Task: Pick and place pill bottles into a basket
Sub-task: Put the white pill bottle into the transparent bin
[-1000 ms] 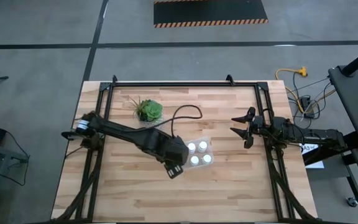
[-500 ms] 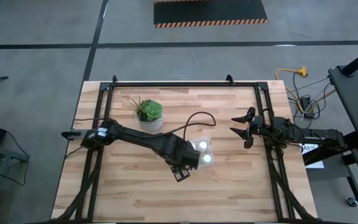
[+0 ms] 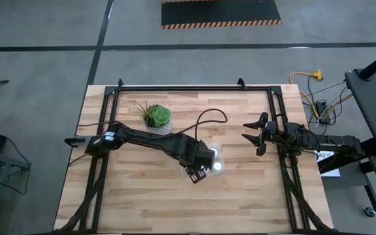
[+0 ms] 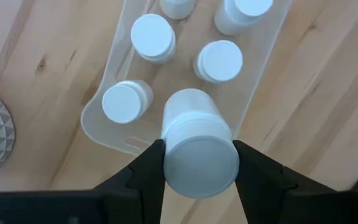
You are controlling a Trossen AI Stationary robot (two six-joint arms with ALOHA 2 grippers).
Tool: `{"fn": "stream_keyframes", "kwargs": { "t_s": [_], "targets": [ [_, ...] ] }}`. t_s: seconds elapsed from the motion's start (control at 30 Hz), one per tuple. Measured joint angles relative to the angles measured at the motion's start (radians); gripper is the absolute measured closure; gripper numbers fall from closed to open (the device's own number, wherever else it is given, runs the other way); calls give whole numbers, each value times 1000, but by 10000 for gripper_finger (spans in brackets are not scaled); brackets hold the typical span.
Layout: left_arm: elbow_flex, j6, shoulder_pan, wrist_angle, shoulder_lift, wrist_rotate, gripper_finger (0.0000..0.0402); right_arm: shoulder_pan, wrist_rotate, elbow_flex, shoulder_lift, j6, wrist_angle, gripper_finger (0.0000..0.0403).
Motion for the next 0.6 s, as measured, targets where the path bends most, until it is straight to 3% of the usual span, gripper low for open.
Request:
{"fn": "stream_keyframes", "kwargs": {
  "t_s": [0.6],
  "targets": [
    [-201, -35, 4, 154, 0, 35, 258, 0, 0, 0, 0, 0, 0, 188]
  ]
}}
